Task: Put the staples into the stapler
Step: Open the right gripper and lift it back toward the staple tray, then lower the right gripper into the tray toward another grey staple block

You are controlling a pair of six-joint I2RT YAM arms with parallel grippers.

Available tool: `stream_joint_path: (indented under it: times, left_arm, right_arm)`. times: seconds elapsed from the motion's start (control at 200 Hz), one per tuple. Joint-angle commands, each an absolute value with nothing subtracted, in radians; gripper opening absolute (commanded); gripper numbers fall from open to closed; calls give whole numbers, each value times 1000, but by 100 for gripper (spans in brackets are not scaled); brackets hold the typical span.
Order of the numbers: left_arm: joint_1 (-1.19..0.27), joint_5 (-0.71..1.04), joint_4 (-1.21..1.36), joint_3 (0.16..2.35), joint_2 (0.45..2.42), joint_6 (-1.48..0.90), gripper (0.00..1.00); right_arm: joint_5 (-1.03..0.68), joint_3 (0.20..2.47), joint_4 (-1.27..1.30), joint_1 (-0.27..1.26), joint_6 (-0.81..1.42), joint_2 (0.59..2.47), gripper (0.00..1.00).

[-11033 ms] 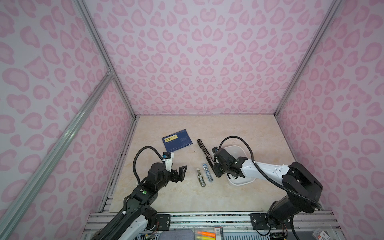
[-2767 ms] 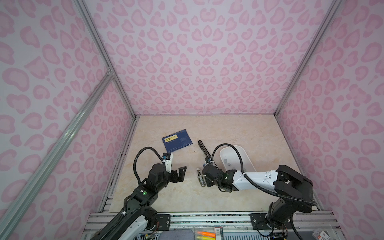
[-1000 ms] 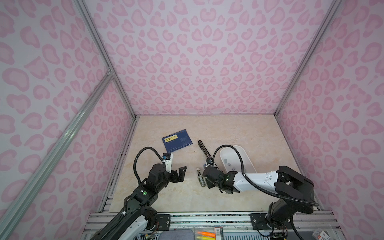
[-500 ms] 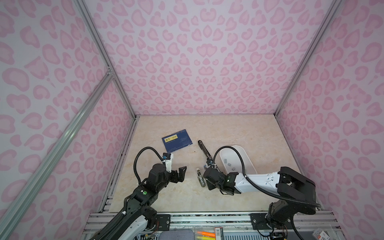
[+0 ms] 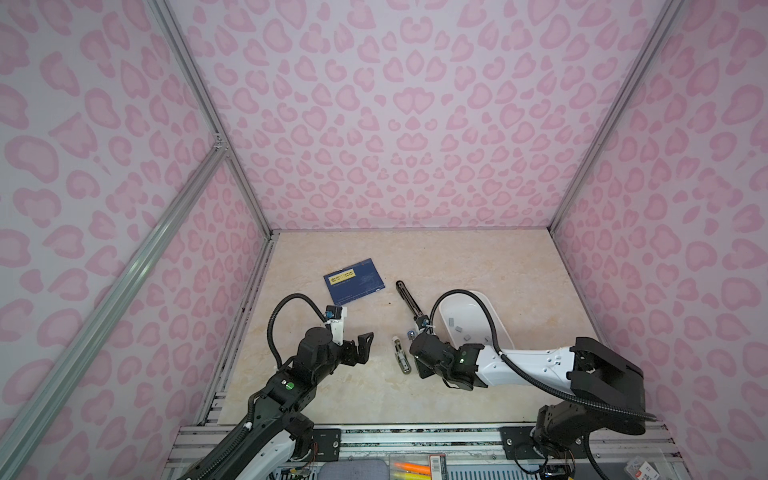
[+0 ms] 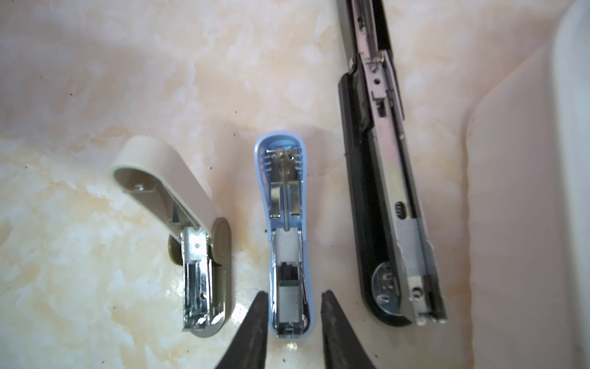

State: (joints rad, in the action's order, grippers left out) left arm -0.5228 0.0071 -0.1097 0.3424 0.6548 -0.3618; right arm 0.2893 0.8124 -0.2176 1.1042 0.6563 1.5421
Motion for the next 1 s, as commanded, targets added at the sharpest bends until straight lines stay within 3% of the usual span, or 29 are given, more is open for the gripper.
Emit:
stream_joint_path:
  times: [0.0, 0.175, 0.4, 0.775, 1.0]
  left_arm:
    - [-522, 0, -86, 342, 648, -356, 99]
    - [-523, -10, -86, 337, 634, -359, 100]
    - [-522, -72, -101, 357, 662, -365, 97]
    - [-522, -75, -113, 326, 553, -353, 97]
    - [-522, -134, -148, 289, 395, -365, 97]
  right_arm:
    - [404, 861, -321, 1091, 596, 1499, 32]
    - [479, 930, -413, 1000, 454, 1367, 32]
    - [333, 868, -358, 709, 396, 1262, 30]
    - [18, 869, -284, 502, 374, 1451, 32]
    - [-21, 859, -242, 442, 353, 1529, 35]
